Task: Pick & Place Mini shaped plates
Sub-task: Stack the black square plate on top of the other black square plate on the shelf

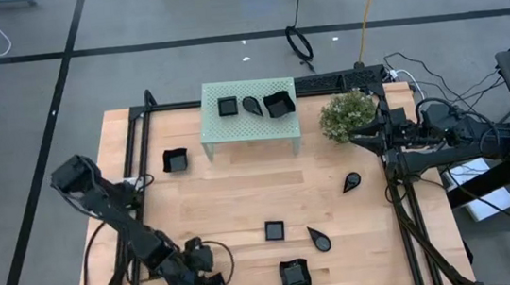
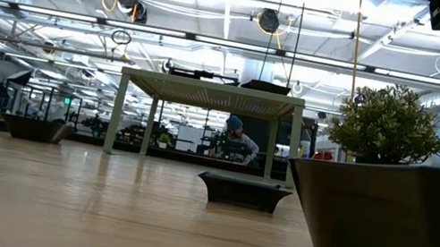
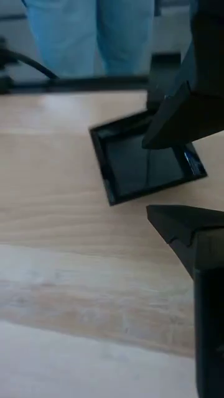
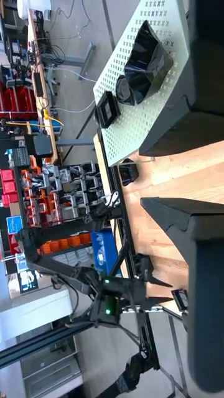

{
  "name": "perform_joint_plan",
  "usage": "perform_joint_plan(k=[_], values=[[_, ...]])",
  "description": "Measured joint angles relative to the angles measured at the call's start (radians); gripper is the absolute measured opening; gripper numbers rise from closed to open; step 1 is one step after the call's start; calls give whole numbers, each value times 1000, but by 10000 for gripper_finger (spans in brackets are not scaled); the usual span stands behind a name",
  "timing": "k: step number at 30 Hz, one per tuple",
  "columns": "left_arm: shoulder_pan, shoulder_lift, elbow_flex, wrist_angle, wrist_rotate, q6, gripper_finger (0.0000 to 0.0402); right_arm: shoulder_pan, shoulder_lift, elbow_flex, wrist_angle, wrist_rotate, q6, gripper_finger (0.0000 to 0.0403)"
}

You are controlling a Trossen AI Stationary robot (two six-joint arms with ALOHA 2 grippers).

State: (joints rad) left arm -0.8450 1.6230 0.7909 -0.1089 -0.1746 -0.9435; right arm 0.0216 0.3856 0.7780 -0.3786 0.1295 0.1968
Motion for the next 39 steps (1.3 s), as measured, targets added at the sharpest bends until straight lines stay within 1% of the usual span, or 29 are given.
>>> perform_joint_plan(k=[5, 9, 11, 14, 19, 20, 22, 24, 27, 31, 35, 37, 39], values=[[-4, 79, 5, 11, 11, -31, 159, 0, 0, 0, 0, 0, 0, 105], [2, 101, 8, 36, 37, -35, 157, 0, 0, 0, 0, 0, 0, 105], [5, 101, 8, 45, 44, -36, 148, 0, 0, 0, 0, 0, 0, 105], [11, 102, 7, 56, 54, -60, 115, 0, 0, 0, 0, 0, 0, 105], [9, 103, 6, 73, 110, -42, 24, 0, 0, 0, 0, 0, 0, 105], [10, 103, 6, 80, 115, -44, 13, 0, 0, 0, 0, 0, 0, 105], [14, 103, 6, 87, 119, -54, 10, 0, 0, 0, 0, 0, 0, 105], [23, 94, 5, 96, 102, -52, 11, 0, 0, 0, 0, 0, 0, 105], [54, 50, 5, 83, 71, -28, 5, 0, 0, 0, 0, 0, 0, 105], [122, -61, 5, 36, 16, 33, 8, 0, 1, 0, 0, 0, 0, 105], [226, -214, 5, -25, -85, 147, 4, 0, 1, 0, 0, 0, 0, 105], [297, -291, 5, -53, -156, 213, 7, 0, 1, 0, 0, 0, 0, 105], [383, -359, 5, -37, -234, 286, 9, 0, 1, 0, 0, 0, 0, 105]])
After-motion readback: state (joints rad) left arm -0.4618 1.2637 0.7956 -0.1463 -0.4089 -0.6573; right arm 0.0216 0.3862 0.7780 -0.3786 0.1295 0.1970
